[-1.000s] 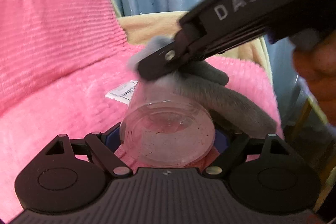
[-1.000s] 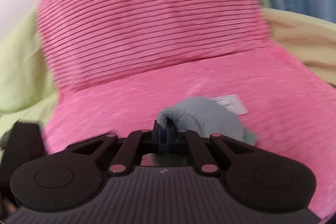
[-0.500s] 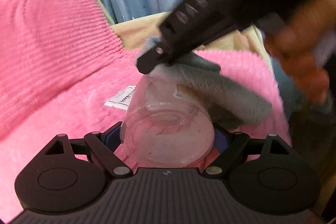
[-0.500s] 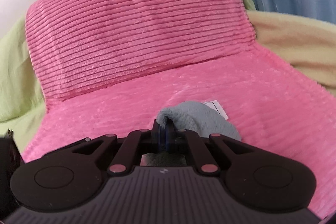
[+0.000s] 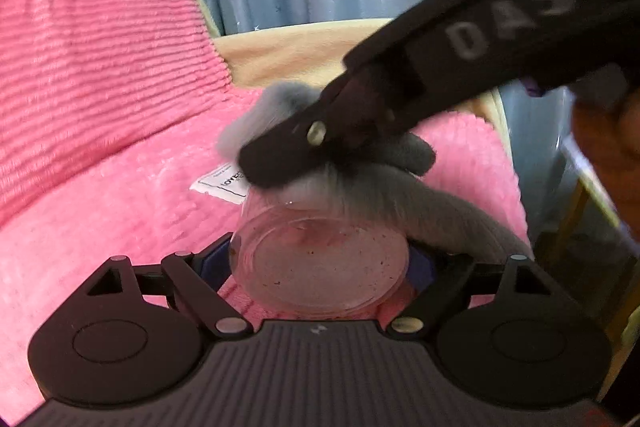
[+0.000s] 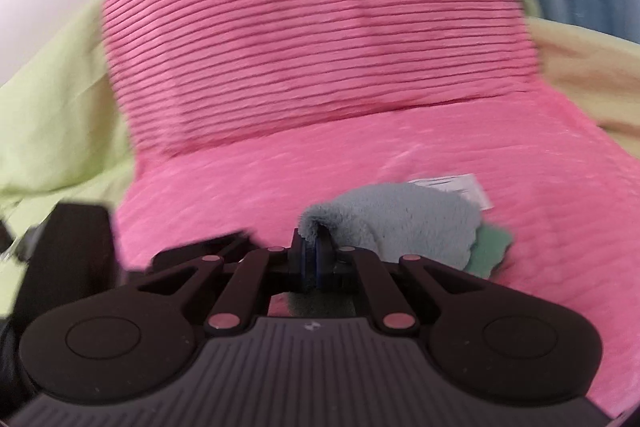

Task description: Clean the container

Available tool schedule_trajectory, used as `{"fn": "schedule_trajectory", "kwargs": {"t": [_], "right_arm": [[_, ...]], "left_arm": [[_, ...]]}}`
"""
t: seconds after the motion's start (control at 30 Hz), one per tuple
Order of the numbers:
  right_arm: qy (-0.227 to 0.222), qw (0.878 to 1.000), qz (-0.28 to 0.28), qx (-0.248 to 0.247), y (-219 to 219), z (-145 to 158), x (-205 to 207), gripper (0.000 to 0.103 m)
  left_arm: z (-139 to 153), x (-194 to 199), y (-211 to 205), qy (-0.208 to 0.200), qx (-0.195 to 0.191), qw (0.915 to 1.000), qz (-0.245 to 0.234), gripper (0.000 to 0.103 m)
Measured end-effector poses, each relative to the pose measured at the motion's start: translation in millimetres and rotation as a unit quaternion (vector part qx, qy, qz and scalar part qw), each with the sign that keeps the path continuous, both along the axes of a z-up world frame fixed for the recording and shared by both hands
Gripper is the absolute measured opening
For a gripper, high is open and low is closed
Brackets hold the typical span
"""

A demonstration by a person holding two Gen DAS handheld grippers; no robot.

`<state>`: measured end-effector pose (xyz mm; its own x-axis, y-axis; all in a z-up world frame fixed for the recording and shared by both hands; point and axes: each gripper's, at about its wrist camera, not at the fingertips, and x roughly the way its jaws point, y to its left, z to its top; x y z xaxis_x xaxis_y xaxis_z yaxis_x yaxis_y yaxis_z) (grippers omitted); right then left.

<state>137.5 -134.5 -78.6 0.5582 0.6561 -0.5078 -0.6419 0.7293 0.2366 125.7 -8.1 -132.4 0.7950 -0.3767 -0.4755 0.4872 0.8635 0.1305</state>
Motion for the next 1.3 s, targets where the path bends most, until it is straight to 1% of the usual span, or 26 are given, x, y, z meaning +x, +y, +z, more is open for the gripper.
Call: {"fn": "schedule_trajectory", "kwargs": {"t": [0.07,0.17,0.23,0.3,0.37,0.4,0.43,0.5,0.53,0.6,0.7,0.73,0.8,0.87,0.9,0.97,1.07,1.2,1.3], "right_arm": [[0.002,1.000,-0.006,0.002,-4.3,1.2,6.4,0.002],[-0.007,0.998,-0.056,-0.003,-15.3,1.5,22.9,0.002],[0.000,0.997,-0.079,0.007,-22.2,0.1,34.3,0.002],[0.003,0.997,-0.083,0.012,-22.6,-0.1,38.5,0.002],[-0.002,0.997,-0.082,0.010,-21.5,-0.4,37.0,0.002],[-0.003,0.996,-0.083,0.010,-22.0,-0.6,36.4,0.002],[-0.004,0.996,-0.084,0.011,-22.5,-0.9,35.8,0.002],[-0.006,0.996,-0.086,0.013,-23.4,-1.5,34.6,0.002],[-0.007,0.996,-0.086,0.013,-23.9,-1.7,34.0,0.002],[-0.009,0.996,-0.087,0.013,-24.5,-2.6,32.8,0.002],[-0.008,0.996,-0.090,0.014,-22.6,-1.0,30.9,0.002],[-0.007,0.996,-0.090,0.015,-21.9,-0.3,30.1,0.002],[-0.006,0.996,-0.091,0.016,-20.6,0.9,28.5,0.002],[-0.004,0.996,-0.092,0.020,-20.6,0.7,29.0,0.002],[-0.002,0.996,-0.092,0.022,-21.1,0.1,30.1,0.002],[0.001,0.995,-0.091,0.027,-22.1,-1.2,32.1,0.002],[0.005,0.995,-0.091,0.035,-23.6,-3.0,35.1,0.002],[0.012,0.995,-0.091,0.045,-25.7,-5.5,39.2,0.001],[0.016,0.994,-0.090,0.053,-27.2,-7.3,42.3,0.001]], "left_arm": [[-0.2,-2.4,-2.6,-0.006,0.011,0.9999,-0.003,0.085],[-0.5,-1.6,-6.7,-0.012,0.022,0.9997,-0.006,0.085],[-0.6,-0.9,-7.6,-0.012,0.023,0.9996,-0.007,0.085],[-0.3,-1.5,-7.0,-0.010,0.019,0.9998,-0.006,0.085],[-0.5,0.1,-4.8,-0.006,0.012,0.9999,-0.006,0.085],[-0.2,0.9,-2.9,-0.002,0.002,1.0000,-0.005,0.085],[0.8,2.1,0.6,0.006,-0.018,0.9998,-0.004,0.086],[2.6,6.9,11.0,0.032,-0.072,0.9969,0.001,0.086],[2.1,8.7,14.3,0.043,-0.088,0.9952,0.001,0.086],[1.1,11.1,16.4,0.052,-0.097,0.9939,0.000,0.086],[1.1,10.3,16.0,0.053,-0.099,0.9936,-0.001,0.085],[1.5,9.5,15.2,0.051,-0.098,0.9939,-0.001,0.085],[3.0,5.1,9.2,0.030,-0.069,0.9972,0.002,0.085],[2.8,-1.1,-2.1,-0.006,-0.007,0.9999,0.004,0.085],[1.9,-3.7,-7.6,-0.022,0.023,0.9995,0.004,0.085],[-0.2,-6.1,-13.4,-0.034,0.051,0.9981,0.000,0.085],[-1.7,-6.5,-15.7,-0.036,0.062,0.9974,-0.002,0.085],[-1.1,-5.1,-13.5,-0.031,0.049,0.9983,-0.001,0.085],[-1.8,-5.1,-15.2,-0.032,0.052,0.9982,-0.001,0.085]]}}
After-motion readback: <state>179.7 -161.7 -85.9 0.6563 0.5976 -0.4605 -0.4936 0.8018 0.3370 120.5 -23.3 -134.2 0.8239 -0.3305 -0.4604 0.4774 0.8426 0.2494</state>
